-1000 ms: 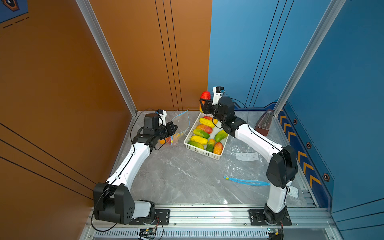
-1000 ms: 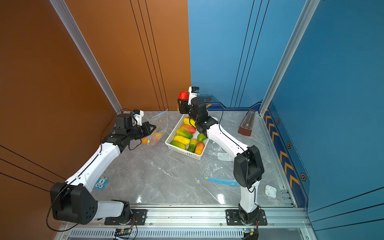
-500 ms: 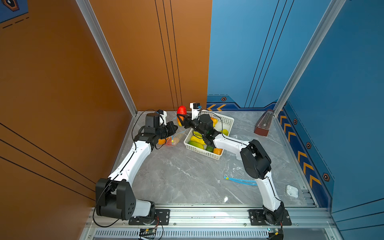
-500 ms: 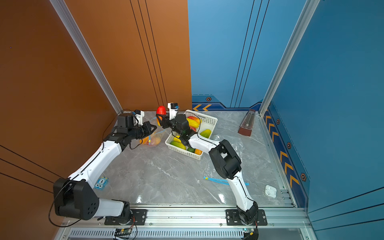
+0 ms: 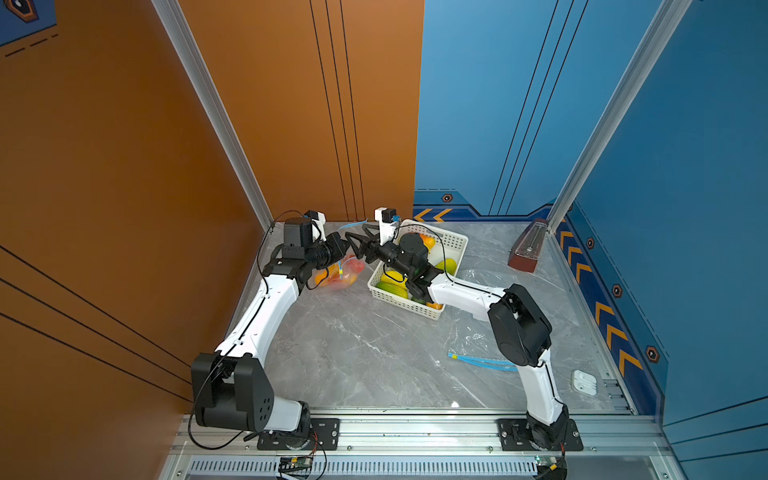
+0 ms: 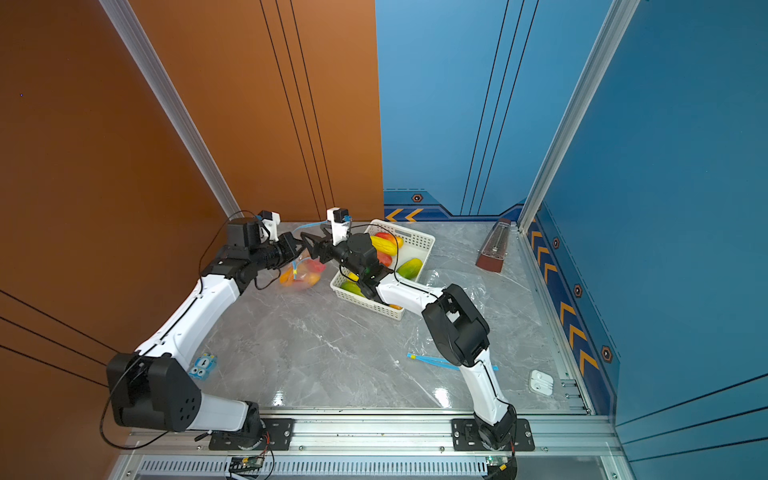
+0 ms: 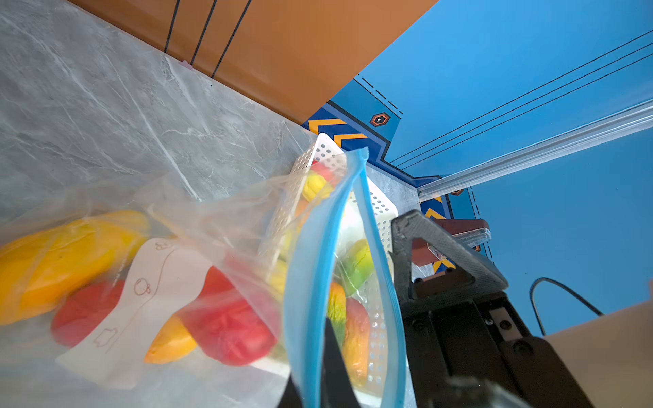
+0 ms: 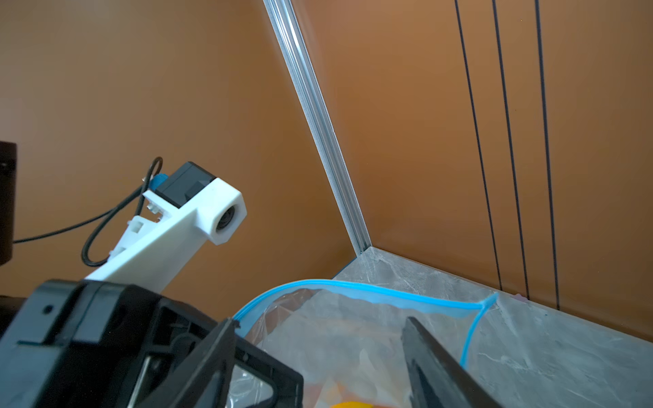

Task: Place the mango in a zip-top bag and seal the zipper
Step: Place the mango in the zipper food storage bag, then pick up the mango from the basket.

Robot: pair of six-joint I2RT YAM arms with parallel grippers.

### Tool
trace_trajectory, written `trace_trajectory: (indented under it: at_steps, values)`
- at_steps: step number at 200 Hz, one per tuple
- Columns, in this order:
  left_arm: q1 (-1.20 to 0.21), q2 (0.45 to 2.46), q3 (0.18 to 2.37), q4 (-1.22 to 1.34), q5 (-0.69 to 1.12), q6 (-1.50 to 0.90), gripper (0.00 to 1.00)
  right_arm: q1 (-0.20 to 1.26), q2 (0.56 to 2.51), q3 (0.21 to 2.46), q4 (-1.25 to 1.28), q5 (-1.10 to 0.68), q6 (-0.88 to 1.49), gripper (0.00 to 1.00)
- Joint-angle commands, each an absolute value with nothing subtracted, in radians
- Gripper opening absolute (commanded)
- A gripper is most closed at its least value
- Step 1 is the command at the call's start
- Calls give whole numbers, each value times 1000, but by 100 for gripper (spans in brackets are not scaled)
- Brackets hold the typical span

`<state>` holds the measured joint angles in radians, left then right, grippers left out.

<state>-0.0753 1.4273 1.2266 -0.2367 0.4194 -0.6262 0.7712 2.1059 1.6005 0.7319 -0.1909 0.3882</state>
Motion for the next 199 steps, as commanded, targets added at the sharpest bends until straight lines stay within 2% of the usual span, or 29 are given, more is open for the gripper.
trace_trajectory:
  at_steps: [1,14,37,62,84,132,185,199]
  values:
    - [-54,1435,1269,-236,427,-627,0,746,1982,1571,697,-206,412,79]
    - [-40,1425,1269,-236,429,-627,0,709,1903,1564,533,-215,453,84]
    - [-31,1399,1253,-236,435,-599,0,618,1751,1537,14,-74,432,93]
    - [-50,1372,1228,-237,443,-546,0,543,1663,1425,-270,56,372,94]
    - [-54,1364,1208,-238,430,-535,0,513,1732,1465,-505,140,316,93]
    - [-56,1349,1178,-236,428,-530,0,552,1979,1676,-577,130,226,90]
    - [-51,1295,1123,-236,402,-519,0,598,2160,1848,-663,-101,-42,87]
    - [-48,1292,1120,-236,397,-518,0,607,2198,1880,-691,-108,-89,83]
